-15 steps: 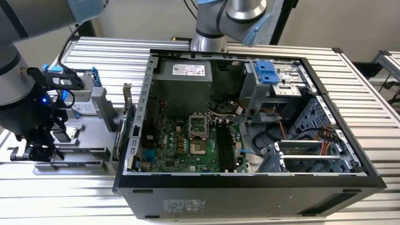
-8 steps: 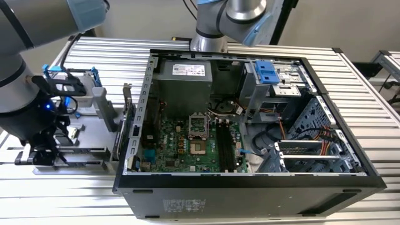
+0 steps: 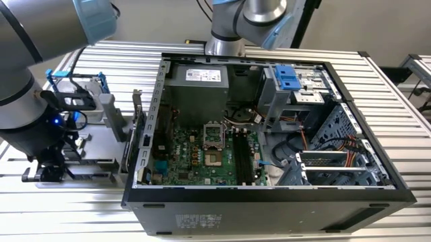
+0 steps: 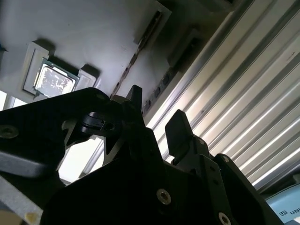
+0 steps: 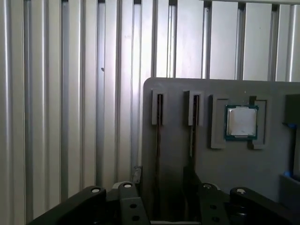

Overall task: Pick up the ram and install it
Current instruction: 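Pick up the ram and move it above insertion slot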

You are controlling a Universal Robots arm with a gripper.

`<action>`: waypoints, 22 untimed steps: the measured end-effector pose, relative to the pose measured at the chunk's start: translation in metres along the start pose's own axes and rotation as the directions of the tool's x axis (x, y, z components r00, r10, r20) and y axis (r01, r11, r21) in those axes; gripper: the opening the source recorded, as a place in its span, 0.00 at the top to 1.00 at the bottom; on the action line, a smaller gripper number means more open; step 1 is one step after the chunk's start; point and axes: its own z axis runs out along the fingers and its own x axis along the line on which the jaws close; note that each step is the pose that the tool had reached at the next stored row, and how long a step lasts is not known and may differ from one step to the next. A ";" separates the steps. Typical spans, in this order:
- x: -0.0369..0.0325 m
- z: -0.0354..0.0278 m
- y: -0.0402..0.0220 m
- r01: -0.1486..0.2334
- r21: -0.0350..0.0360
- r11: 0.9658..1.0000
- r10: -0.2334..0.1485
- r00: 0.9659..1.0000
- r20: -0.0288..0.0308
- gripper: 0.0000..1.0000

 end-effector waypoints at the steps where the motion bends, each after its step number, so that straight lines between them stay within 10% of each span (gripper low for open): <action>1: 0.0000 0.0019 0.0000 -0.002 0.000 1.000 0.002 1.000 0.000 0.00; 22: 0.0013 0.0326 -0.0004 -0.024 0.001 1.000 0.024 1.000 -0.001 0.00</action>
